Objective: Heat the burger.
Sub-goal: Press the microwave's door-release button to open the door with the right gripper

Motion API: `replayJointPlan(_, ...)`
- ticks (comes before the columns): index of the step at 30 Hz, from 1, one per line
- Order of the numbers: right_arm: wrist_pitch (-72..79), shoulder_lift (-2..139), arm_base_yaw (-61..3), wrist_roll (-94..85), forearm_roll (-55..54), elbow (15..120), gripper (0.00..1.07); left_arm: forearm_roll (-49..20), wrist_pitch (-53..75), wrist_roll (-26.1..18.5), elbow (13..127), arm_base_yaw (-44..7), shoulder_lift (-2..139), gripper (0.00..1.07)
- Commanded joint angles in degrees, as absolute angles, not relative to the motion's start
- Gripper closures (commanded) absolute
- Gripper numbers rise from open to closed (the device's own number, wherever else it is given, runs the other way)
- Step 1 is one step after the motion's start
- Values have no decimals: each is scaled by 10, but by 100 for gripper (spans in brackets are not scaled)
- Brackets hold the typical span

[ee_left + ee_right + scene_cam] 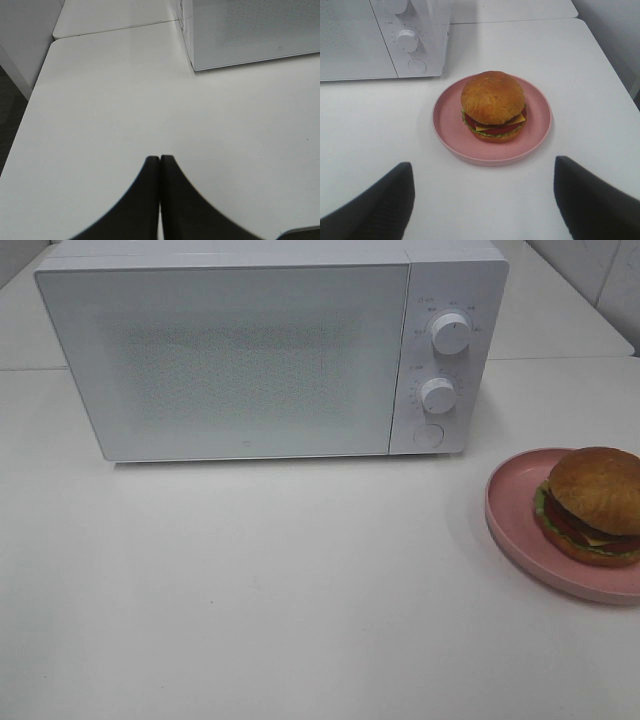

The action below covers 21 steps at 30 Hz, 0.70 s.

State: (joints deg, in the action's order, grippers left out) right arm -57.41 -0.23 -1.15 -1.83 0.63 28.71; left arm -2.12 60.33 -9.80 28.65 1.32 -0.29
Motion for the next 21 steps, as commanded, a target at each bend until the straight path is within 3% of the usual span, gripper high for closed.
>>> replayJointPlan(1, -574, -18, -9, -17, 9, 286, 34, -25, 596, -97, 285, 14, -16, 106)
replayJointPlan(21, -574, -18, -9, -17, 9, 286, 34, -25, 596, -97, 285, 14, -16, 106)
